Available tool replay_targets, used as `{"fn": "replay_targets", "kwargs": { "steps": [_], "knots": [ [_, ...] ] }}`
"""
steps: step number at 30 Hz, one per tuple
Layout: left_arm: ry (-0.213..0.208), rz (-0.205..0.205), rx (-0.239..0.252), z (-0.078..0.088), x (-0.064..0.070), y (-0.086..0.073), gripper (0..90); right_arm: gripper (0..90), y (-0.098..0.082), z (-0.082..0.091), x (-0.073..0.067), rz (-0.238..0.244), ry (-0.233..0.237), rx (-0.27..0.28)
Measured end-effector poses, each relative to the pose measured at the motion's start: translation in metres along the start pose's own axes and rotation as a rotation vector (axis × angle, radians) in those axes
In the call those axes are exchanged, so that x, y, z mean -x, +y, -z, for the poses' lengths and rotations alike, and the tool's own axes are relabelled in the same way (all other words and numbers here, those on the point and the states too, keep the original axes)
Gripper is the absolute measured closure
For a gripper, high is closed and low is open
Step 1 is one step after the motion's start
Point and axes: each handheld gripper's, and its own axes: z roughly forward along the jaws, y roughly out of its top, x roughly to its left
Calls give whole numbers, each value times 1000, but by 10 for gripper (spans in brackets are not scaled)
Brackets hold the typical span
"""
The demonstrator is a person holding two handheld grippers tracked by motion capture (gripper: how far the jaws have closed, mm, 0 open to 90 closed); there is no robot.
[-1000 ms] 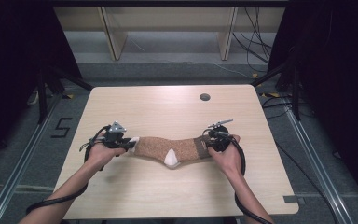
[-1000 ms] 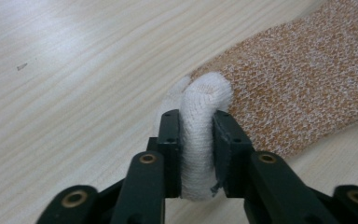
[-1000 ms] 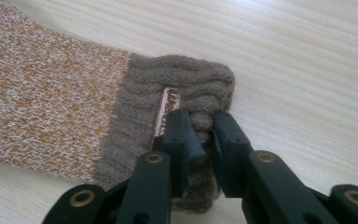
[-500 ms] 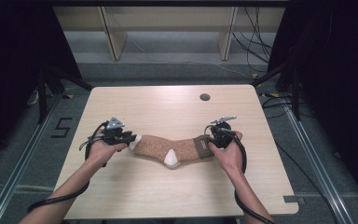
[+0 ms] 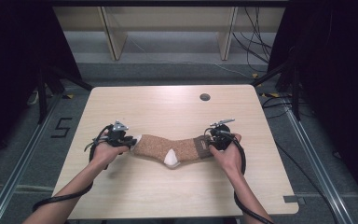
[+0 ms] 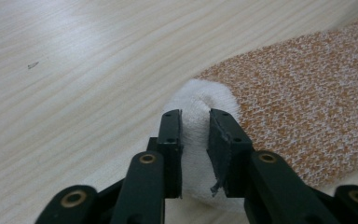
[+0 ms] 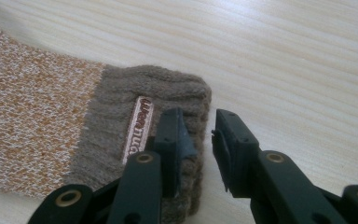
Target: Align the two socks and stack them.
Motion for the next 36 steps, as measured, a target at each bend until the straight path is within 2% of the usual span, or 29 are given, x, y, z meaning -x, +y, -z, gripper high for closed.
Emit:
{"fn": "replay_targets", "kwargs": {
  "steps": [2,3,4,6,8,10,11,13,15,19,25,31,36],
  "knots": [
    [12,49,70,7,1,1,589,688,0,1,1,-18,-2,4],
    [6,61,83,12,0,2,563,683,0,1,1,-15,-3,6],
    [16,77,103,15,-1,2,547,682,0,1,2,-17,1,6],
    [33,120,100,18,-8,1,546,680,0,0,2,-26,4,8],
    [36,168,72,14,-14,-2,555,680,0,1,2,-9,-4,4],
    [-5,203,27,9,-19,-5,559,680,0,1,0,-17,-6,4],
    [-22,224,23,7,-19,-6,561,680,0,1,0,-20,-5,5],
    [-45,219,5,4,-18,-7,563,679,0,1,1,-25,-3,4],
    [-61,231,2,1,-16,-6,563,679,0,0,1,-22,-2,5],
    [-66,239,-12,-3,-14,-4,549,679,0,0,1,-11,-4,8],
    [-103,310,-37,-7,-18,-6,539,679,-1,-1,2,-13,2,5],
    [-136,377,-32,-12,-19,-12,562,679,-1,-2,1,-14,3,4],
    [-155,379,-34,-12,-20,-13,597,679,-2,-2,1,-15,3,4]
  ]
}}
